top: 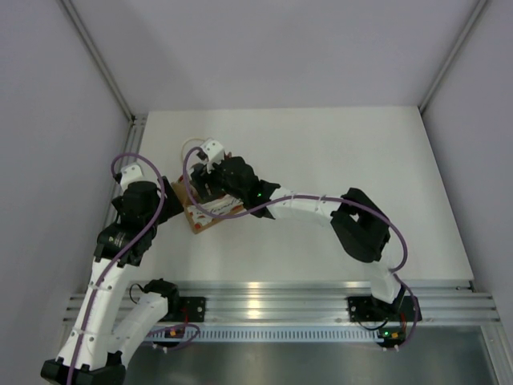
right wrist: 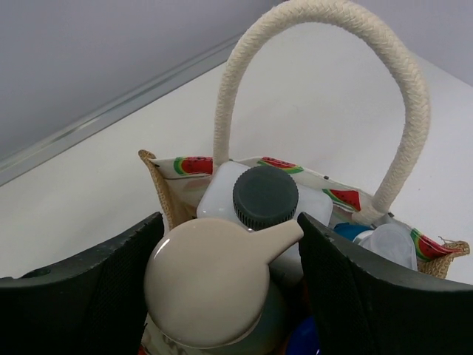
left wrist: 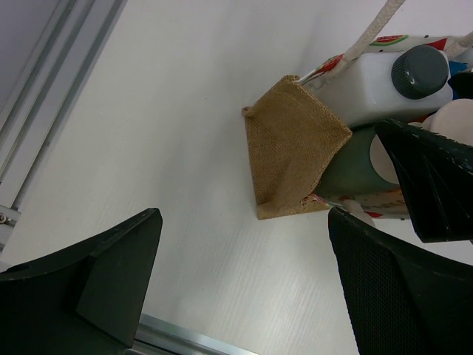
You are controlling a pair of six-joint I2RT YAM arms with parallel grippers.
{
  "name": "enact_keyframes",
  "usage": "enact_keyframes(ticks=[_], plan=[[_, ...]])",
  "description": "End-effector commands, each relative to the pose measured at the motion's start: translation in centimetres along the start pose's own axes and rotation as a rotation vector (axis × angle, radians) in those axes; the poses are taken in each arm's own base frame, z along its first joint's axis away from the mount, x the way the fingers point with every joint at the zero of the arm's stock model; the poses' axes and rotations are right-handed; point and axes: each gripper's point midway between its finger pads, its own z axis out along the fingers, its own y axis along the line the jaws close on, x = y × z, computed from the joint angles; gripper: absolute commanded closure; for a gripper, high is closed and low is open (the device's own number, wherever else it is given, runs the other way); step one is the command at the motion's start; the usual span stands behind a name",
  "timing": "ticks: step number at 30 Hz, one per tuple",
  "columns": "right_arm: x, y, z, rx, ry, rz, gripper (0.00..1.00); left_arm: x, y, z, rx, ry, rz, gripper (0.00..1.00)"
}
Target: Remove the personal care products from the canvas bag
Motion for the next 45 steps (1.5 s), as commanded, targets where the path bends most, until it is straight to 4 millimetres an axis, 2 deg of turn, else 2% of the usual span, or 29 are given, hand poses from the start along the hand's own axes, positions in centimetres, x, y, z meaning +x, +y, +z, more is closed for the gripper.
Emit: enact_keyframes(ticks=[1,7,10,11,14,19,21,28,36,45], plan=[[-1.9,1.5,0.7,-0.035,-0.068,-0.007,0.3,-0.6,-0.4,0.0,0.01,-0.02,-0.01,0.02],[-1.4,1.2,0.9,-0.03,-0.061,-0.032,0.45,-0.6,-0.3,0.0,0.009,-0.018,-0.011,0.02],[-1.2,1.6,0.9,-0.046,-0.058,-0.033,0.59,-0.6,-0.3,0.0,0.009,-0.018,-0.011,0.02],[-1.2,1.7,0.9,-0.054,-0.057,-0.033,0.7,-0.6,-0.4,0.0,0.011,-0.019,-0.011,0.02],[-1.3,2.0,0.8,-0.073,-0.063,-0.065,0.85,-0.6,-0.4,0.0,0.011,-0.019,-0.01,0.02],[-3.3,2.4,-0.1,-0.098,-0.133,-0.07,0.93,-0.6,-0.4,0.0,0.012,-0.02,-0.012,0.02],[-4.1,2.4,-0.4,-0.099,-0.164,-0.077,1.0,-0.7,-0.3,-0.1,0.012,-0.023,-0.013,0.02],[-7.6,2.9,-1.6,-0.125,-0.266,-0.086,1.0,-0.7,-0.3,-0.2,0.014,-0.027,-0.015,0.02],[-11.0,2.4,-2.1,-0.115,-0.328,-0.082,1.0,-0.7,-0.3,-0.2,0.015,-0.03,-0.016,0.02],[-13.1,1.6,-2.9,-0.102,-0.362,-0.083,1.0,-0.8,-0.2,-0.4,0.017,-0.036,-0.021,0.02]])
